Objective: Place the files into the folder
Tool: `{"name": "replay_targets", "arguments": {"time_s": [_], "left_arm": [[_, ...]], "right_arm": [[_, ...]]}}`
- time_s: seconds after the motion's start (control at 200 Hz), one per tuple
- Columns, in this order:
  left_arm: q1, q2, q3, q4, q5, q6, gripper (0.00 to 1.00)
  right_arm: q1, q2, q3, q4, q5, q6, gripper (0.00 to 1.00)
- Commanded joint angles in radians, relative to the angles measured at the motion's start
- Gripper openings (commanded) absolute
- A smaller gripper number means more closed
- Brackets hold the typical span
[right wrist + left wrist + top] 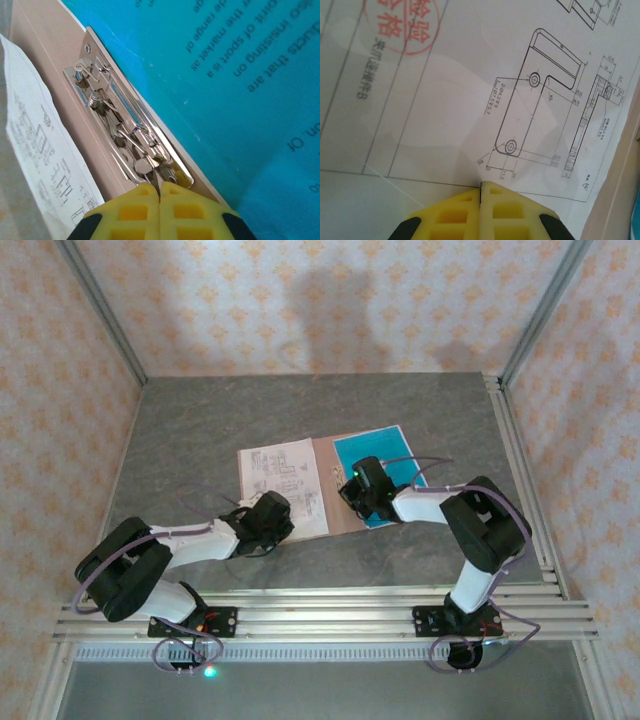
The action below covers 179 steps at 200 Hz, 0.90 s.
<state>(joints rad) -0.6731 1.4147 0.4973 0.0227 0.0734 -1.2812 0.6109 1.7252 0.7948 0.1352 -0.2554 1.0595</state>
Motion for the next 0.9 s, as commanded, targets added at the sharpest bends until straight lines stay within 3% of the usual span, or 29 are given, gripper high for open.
{"name": "replay_targets", "arguments": {"time_s": [0.0,0.235,0.45,0.636,0.731,0.891], "left_arm": [[0.027,0.013,-0.078,-0.174,-0.048,-0.027,0.0],[0.034,0.03,-0.083,-0.152,-0.028,-0.02,0.0],[0.034,0.061,-0.044,-0.158,-0.018,0.004,0.0],[0.035,0.053,-0.015,-0.19,-0.026,0.035,0.0],[0.035,0.048,-0.002,-0.211,-0.033,0.049,0.0],[0.037,0.045,0.004,-0.219,-0.038,0.059,0.0]], "right_arm": [[-0.03,0.023,-0.008,-0.338,0.201,-0.059,0.0],[-0.039,0.034,-0.008,-0.195,0.089,-0.057,0.0],[-0.034,-0.01,0.093,-0.162,-0.013,0.001,0.0],[-0.034,-0.072,0.112,-0.07,-0.086,0.12,0.62],[-0.034,-0.114,0.094,-0.093,-0.078,0.162,0.7],[-0.029,-0.117,0.03,-0.024,-0.083,0.254,0.71]]}}
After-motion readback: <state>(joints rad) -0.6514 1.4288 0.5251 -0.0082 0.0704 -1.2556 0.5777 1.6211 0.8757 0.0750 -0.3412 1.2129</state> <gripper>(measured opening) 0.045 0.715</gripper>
